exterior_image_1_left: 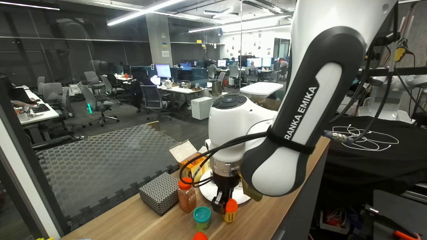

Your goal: Pick up all the objects surrounding the white plate and arrange them on the plate

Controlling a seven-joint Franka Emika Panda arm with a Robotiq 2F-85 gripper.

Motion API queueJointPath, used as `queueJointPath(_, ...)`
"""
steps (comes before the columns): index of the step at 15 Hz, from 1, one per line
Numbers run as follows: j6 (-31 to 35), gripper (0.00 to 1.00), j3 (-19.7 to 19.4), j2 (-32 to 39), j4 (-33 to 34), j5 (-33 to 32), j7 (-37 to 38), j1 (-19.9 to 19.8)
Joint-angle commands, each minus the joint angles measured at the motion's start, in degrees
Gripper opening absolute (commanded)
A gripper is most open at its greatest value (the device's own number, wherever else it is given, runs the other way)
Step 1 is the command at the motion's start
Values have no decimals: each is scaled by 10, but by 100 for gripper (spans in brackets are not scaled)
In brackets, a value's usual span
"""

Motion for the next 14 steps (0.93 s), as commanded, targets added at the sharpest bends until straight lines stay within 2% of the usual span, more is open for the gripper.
queueJointPath(1, -58, 28, 24, -39, 7, 4, -7, -33)
queueJointPath(5, -90, 27, 14, -53, 24, -15, 16, -49)
queueJointPath(9, -66, 27, 21, -39, 30, -14, 17, -76)
queueJointPath(14, -43, 27, 3, -12, 30, -37, 38, -67)
